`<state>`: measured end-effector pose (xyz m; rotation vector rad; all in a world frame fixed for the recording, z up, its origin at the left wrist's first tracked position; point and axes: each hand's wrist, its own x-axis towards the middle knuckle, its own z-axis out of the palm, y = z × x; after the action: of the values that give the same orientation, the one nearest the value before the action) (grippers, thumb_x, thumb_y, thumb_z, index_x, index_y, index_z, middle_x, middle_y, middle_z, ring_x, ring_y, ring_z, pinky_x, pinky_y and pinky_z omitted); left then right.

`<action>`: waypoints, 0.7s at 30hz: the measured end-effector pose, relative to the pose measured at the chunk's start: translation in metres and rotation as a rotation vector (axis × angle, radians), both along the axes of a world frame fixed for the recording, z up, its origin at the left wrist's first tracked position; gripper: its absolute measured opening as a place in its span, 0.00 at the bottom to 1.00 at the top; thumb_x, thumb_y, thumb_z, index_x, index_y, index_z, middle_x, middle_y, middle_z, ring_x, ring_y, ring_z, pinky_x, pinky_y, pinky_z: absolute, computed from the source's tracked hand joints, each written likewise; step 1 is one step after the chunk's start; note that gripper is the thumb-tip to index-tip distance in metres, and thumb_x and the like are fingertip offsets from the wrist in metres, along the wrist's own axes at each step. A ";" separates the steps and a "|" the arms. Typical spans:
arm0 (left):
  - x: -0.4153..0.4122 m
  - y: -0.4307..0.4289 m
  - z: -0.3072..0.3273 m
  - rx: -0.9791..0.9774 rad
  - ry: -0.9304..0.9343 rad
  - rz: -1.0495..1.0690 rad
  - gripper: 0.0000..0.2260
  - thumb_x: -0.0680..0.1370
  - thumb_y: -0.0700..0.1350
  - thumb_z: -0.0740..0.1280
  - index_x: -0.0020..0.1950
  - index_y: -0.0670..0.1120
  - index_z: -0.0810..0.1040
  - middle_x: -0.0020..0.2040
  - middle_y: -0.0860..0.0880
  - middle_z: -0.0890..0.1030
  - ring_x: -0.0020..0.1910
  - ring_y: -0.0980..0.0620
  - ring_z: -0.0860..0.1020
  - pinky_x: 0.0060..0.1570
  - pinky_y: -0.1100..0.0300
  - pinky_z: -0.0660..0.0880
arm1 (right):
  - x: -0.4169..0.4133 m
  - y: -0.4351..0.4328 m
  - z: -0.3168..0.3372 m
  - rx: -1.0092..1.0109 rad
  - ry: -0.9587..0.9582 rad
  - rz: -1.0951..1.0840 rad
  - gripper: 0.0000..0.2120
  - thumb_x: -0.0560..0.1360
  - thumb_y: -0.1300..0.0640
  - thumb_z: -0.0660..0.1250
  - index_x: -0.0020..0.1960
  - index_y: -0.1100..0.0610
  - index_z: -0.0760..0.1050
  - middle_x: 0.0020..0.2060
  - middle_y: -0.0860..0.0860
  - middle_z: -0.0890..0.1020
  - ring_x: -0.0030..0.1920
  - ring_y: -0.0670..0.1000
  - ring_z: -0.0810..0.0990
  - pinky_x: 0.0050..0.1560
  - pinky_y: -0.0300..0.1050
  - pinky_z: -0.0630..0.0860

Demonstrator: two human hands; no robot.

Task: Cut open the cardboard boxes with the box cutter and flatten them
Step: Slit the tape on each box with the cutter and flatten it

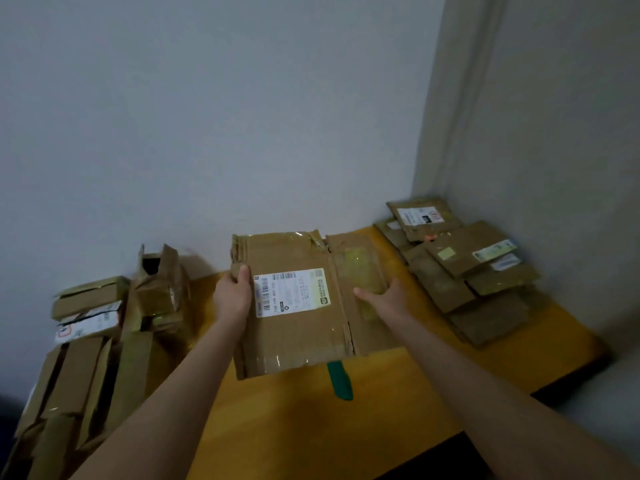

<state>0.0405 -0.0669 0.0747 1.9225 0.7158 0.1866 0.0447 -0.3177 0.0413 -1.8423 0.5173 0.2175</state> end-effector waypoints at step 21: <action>0.164 -0.309 -0.051 -0.465 0.124 0.131 0.12 0.81 0.35 0.60 0.64 0.42 0.73 0.57 0.40 0.79 0.41 0.49 0.76 0.36 0.56 0.74 | 0.182 -0.264 0.001 -0.899 -0.253 0.197 0.33 0.75 0.46 0.66 0.75 0.52 0.58 0.73 0.57 0.59 0.73 0.58 0.59 0.73 0.55 0.58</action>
<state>0.2049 -0.3758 0.0237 1.4538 0.8822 -0.0203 0.2271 -0.5822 0.0425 -2.7519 0.2590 -0.1540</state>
